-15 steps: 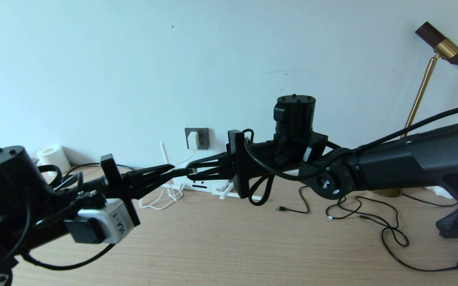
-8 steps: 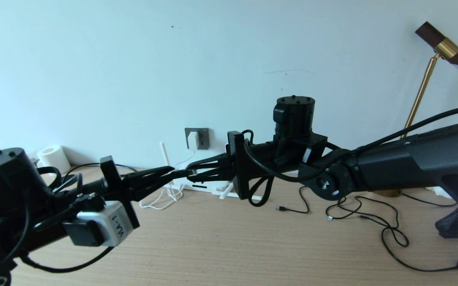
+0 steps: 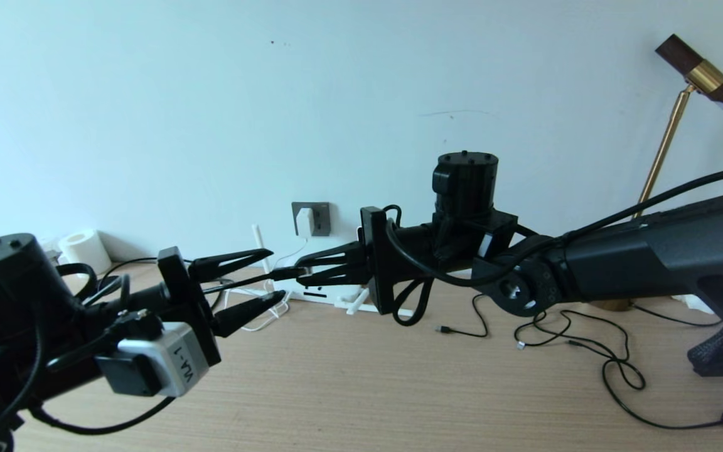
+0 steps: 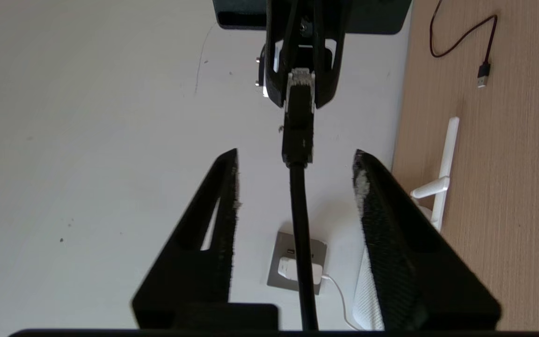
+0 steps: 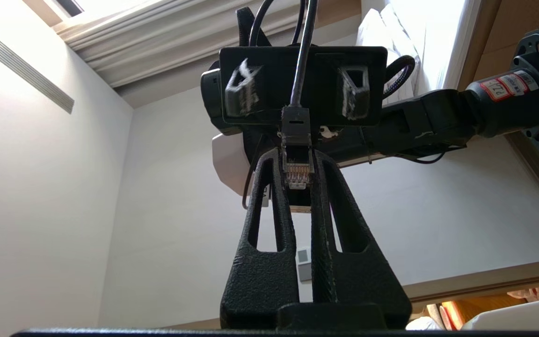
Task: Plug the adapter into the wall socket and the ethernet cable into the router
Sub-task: Hand it to the other hand
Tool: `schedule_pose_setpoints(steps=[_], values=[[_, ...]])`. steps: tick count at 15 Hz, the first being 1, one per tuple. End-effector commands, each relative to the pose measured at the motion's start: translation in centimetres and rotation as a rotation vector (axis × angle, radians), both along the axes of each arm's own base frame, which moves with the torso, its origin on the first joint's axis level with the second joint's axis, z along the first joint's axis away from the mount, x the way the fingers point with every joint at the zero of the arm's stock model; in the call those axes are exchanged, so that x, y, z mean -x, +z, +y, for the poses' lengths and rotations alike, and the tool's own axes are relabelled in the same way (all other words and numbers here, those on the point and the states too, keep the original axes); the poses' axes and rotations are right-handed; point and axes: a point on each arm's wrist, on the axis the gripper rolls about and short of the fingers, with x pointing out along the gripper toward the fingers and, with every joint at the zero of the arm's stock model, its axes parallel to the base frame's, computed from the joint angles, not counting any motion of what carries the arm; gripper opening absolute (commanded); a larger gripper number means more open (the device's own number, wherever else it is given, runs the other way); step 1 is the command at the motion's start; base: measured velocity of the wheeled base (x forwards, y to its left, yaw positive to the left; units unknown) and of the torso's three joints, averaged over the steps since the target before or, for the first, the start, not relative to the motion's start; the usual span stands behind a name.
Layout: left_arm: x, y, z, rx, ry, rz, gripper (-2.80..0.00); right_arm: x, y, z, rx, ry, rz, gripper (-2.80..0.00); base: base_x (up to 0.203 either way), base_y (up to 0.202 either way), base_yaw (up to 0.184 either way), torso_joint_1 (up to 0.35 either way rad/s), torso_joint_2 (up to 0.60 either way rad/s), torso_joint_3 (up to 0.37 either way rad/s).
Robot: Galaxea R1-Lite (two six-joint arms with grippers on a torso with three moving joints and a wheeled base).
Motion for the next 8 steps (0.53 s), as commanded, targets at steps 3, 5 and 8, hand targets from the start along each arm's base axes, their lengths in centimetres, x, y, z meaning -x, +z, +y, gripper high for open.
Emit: schedule_pose_setpoints(steps=[3, 5, 8], values=[[0.37, 0.29, -0.27, 0.000, -0.018, -0.022, 0.00, 0.04, 0.02, 0.02, 0.000, 0.008, 0.007, -2.80, 0.000, 0.000, 0.000, 0.000, 0.00, 0.000], [0.64, 0.06, -0.23, -0.001, -0.020, -0.012, 0.00, 0.04, -0.02, 0.02, 0.001, 0.008, 0.008, -2.80, 0.000, 0.000, 0.000, 0.000, 0.00, 0.000], [0.78, 0.08, -0.19, 0.000, -0.021, -0.012, 0.00, 0.05, -0.02, 0.02, 0.001, 0.011, 0.007, -2.80, 0.000, 0.000, 0.000, 0.000, 0.00, 0.000]])
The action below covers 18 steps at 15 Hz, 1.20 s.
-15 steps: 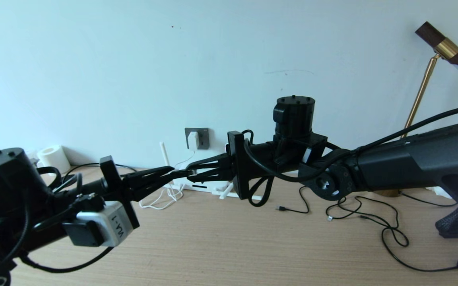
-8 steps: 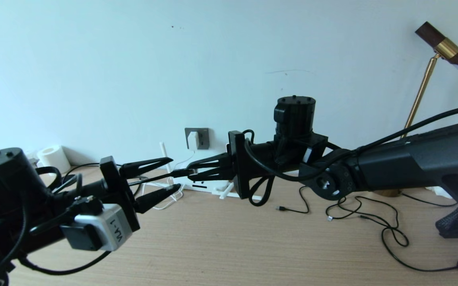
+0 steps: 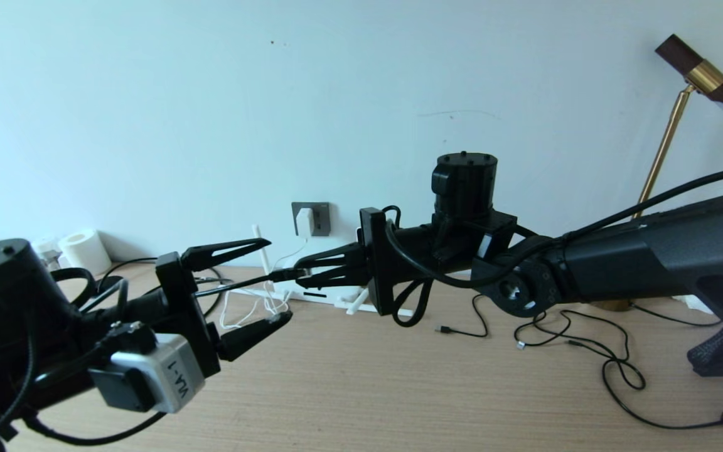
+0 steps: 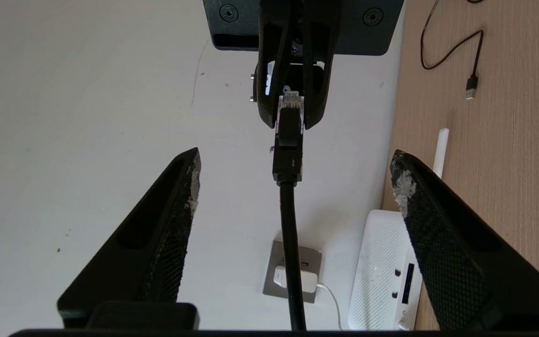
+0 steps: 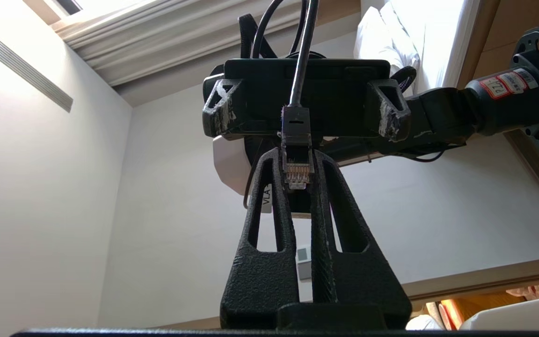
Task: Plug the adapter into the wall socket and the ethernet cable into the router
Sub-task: Hand it to the other hand
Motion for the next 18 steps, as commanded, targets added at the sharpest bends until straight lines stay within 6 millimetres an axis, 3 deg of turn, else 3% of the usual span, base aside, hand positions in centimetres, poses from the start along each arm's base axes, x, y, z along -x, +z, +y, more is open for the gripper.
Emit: schedule_pose_setpoints(steps=[1, 18], values=[[0.11, 0.09, 0.02, -0.002, -0.004, -0.013, 0.00, 0.03, 0.06, 0.00, -0.001, 0.009, 0.005, -2.80, 0.000, 0.000, 0.000, 0.000, 0.00, 0.000], [0.64, 0.39, -0.65, 0.013, -0.044, -0.012, 0.00, 0.30, 0.07, 0.01, -0.002, 0.047, 0.003, -2.80, 0.000, 0.000, 0.000, 0.000, 0.00, 0.000]])
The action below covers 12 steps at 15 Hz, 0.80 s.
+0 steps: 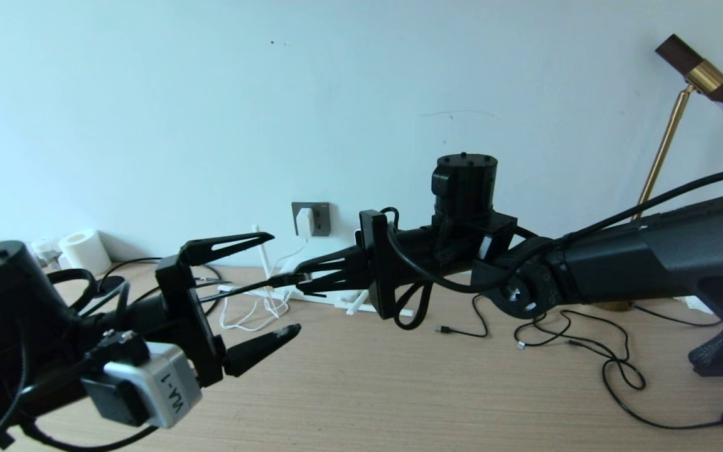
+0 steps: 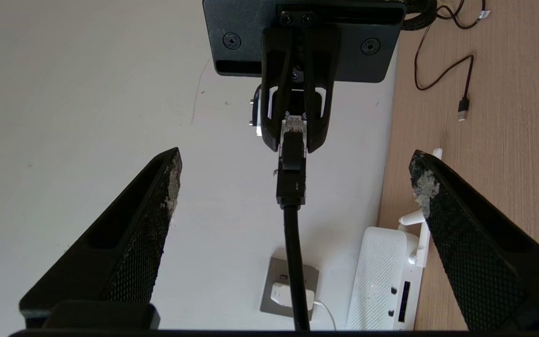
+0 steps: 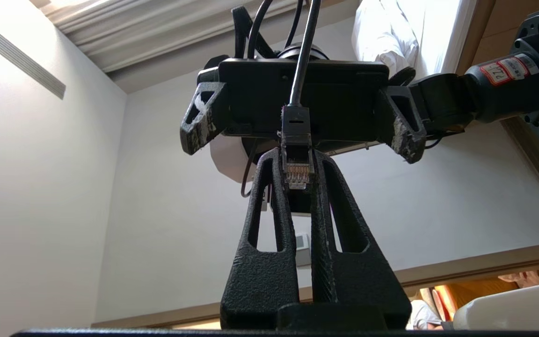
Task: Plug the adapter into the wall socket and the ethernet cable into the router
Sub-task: Hand it to the other hand
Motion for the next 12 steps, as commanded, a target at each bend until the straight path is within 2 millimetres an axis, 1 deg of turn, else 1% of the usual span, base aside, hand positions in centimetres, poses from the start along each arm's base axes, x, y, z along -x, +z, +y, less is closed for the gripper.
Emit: schedule_pose_setpoints(steps=[1, 12], values=[[-0.02, 0.10, -0.01, 0.000, -0.004, -0.012, 0.00, 0.07, 0.12, -0.02, -0.005, 0.012, 0.000, -2.80, 0.000, 0.000, 0.000, 0.000, 0.00, 0.000], [0.02, -0.10, 0.04, -0.001, -0.002, 0.001, 0.00, 0.26, 0.05, -0.08, -0.008, 0.014, -0.002, -2.80, 0.000, 0.000, 0.000, 0.000, 0.00, 0.000]])
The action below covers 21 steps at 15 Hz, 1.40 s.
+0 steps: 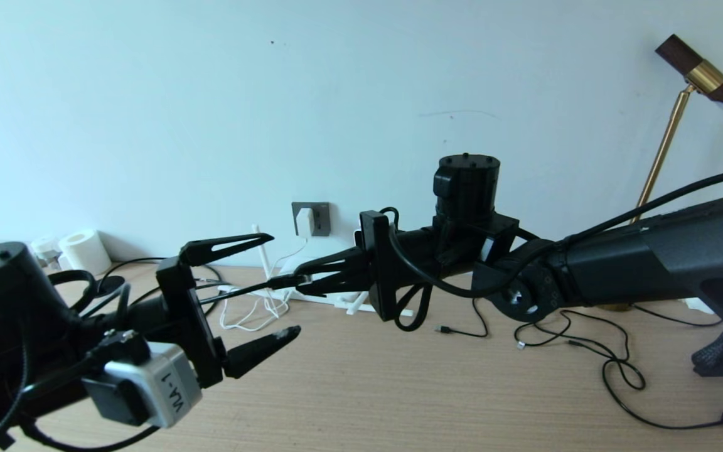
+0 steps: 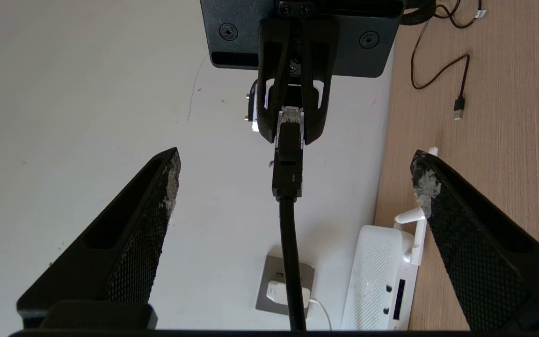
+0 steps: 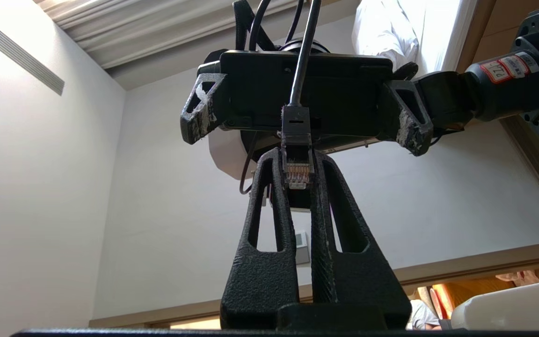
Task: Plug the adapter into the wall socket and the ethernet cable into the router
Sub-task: Hand it to the other hand
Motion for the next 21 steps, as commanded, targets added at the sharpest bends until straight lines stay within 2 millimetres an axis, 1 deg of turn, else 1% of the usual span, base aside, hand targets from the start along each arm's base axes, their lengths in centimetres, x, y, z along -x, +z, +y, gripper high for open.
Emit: schedule_pose_setpoints(steps=[1, 3, 4, 21], values=[[0.02, 0.06, 0.00, -0.001, -0.004, -0.012, 0.00, 0.07, 0.09, 0.02, 0.000, 0.008, 0.006, -2.80, 0.000, 0.000, 0.000, 0.000, 0.00, 0.000], [0.05, 0.10, 0.01, -0.001, -0.004, -0.013, 0.00, 0.06, 0.03, 0.06, 0.001, 0.007, 0.008, -2.80, 0.000, 0.000, 0.000, 0.000, 0.00, 0.000], [0.15, -0.01, 0.03, -0.001, -0.004, -0.008, -2.80, 0.06, 0.03, 0.06, 0.001, 0.007, 0.008, -2.80, 0.000, 0.000, 0.000, 0.000, 0.00, 0.000], [0.57, 0.02, 0.11, -0.001, -0.006, -0.012, -2.80, 0.06, -0.18, 0.32, 0.001, 0.010, 0.008, -2.80, 0.000, 0.000, 0.000, 0.000, 0.00, 0.000]])
